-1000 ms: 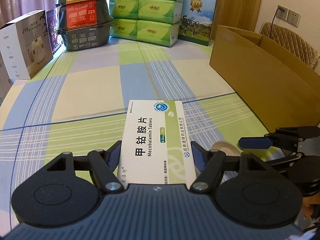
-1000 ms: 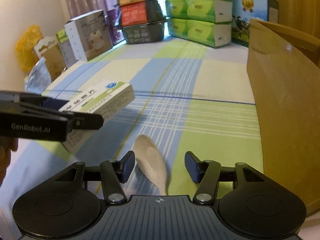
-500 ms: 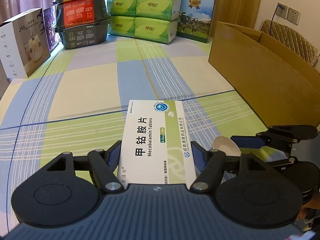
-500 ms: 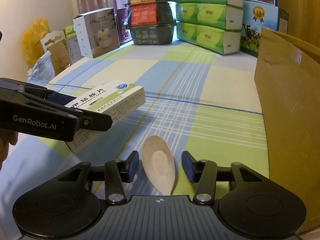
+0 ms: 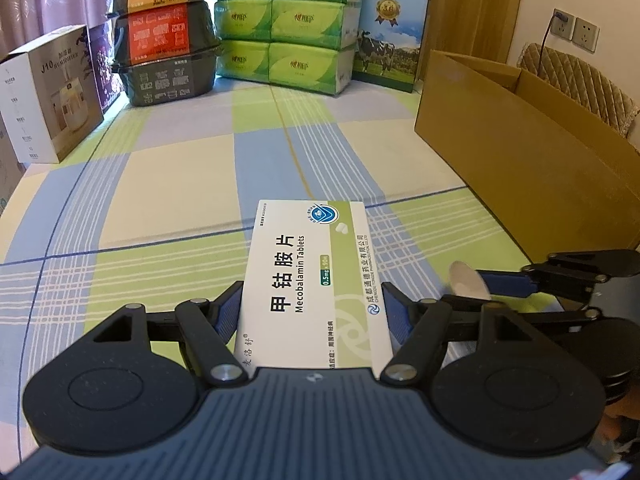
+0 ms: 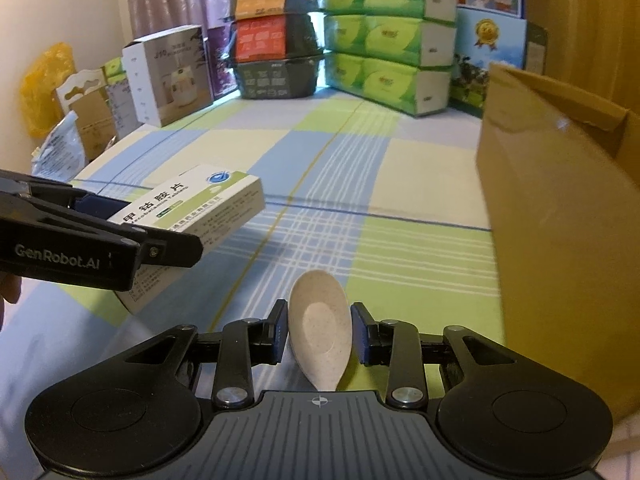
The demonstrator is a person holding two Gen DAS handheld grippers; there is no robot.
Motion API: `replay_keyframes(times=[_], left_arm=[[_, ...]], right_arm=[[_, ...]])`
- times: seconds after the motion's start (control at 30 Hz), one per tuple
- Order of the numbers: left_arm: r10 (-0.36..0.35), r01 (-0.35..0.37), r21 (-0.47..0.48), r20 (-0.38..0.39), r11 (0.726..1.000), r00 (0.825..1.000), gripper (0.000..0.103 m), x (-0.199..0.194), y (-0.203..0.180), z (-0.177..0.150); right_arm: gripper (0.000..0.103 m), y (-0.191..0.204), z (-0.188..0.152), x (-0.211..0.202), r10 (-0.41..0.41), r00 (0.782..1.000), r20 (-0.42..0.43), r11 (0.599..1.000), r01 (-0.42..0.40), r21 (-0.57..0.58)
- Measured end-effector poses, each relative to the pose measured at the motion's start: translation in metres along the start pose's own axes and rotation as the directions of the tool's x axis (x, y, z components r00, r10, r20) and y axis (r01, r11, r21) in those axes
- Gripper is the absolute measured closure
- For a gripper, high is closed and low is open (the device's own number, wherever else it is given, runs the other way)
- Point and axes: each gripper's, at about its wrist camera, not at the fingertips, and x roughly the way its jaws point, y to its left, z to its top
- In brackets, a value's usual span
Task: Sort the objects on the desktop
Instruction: 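Lift the Mecobalamin box and spoon and carry them toward the cardboard box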
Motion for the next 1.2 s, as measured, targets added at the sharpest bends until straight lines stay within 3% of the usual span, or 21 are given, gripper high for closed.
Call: replay_keyframes(times=[0.3,0.77,1.2], left_arm=[[-0.002,0.001,0.031,0.027,1.000,1.000,0.036,-0.024,-0.026,-0.005],[0.021,-0.018,-0.068,0.041,0.998,0.999,0.036,-0.106,-0.065,-0.027],[-0.016,0.017,-0.017,0.083,1.000,0.996,0.036,-0.152,-0.112,-0.021]], right_arm=[[0.073,0.000,0.008,-0.053,-0.030,0.999,0.045,0.998,0.028,0.065],[0.073,-0.003,0.013,-0.160,-0.066,0.992,0.109,0.988,0.049,0.148],[0.073,-0.024,0.008,-0.231,-0.131,0.977,0.170,0.976,0.097,0.195]])
